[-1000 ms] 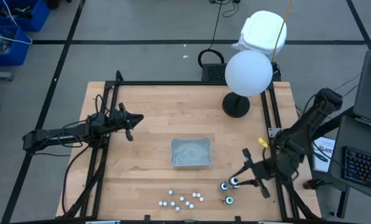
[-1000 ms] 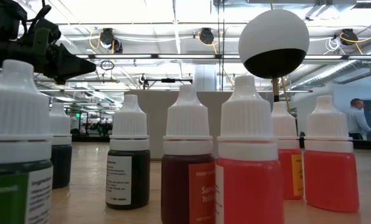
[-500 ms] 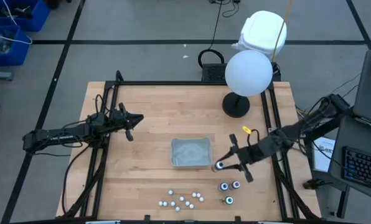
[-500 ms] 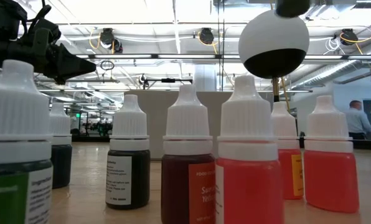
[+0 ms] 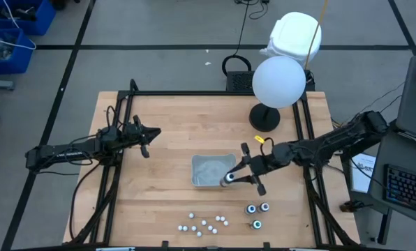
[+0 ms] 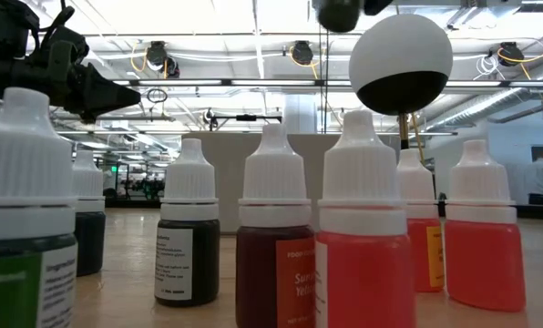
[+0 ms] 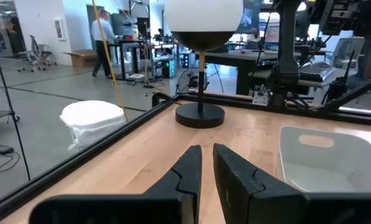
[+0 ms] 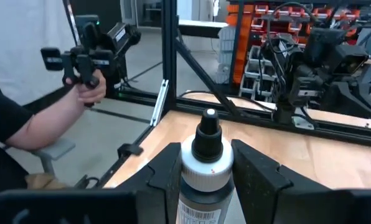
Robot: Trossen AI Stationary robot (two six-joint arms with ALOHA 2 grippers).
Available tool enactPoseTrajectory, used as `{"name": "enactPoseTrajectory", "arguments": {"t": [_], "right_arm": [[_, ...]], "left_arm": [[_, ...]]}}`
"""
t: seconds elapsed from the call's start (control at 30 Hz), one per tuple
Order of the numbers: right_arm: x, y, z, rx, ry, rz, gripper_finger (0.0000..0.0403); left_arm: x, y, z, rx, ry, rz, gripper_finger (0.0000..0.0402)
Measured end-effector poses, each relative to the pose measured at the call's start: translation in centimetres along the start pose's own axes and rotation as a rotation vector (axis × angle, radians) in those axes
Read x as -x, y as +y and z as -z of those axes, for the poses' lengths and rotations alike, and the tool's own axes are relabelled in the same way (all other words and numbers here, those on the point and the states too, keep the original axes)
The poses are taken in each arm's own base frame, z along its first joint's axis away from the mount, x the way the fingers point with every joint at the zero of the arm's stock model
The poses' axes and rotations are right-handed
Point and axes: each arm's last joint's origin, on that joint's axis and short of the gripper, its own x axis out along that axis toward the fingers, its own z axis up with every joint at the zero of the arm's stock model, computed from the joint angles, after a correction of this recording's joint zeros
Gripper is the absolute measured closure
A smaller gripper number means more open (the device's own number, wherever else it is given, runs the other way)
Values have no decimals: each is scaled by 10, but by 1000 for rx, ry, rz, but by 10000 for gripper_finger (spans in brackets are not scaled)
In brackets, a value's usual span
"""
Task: Pick & Place food coloring
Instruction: Put the large black food coloring bottle into the gray bin
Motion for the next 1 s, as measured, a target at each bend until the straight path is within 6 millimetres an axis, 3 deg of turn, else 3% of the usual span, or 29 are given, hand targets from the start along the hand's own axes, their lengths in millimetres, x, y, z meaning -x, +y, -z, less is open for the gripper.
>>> {"name": "enactPoseTrajectory", "arguments": {"t": [0.2, 0.6, 0.8, 1.0], "right_arm": [[-17, -17, 9, -16, 23, 11, 295], [-72, -35, 1, 73, 47, -20, 293], [-75, -59, 0, 95, 3, 31, 293], [-78, -86, 13, 72, 17, 61, 291]], "left_arm": [[0, 0, 0, -23, -2, 0, 355], [0, 0, -2, -29, -19, 1, 355], [0, 0, -2, -29, -17, 1, 355], [0, 0, -2, -48, -18, 1, 355]]}}
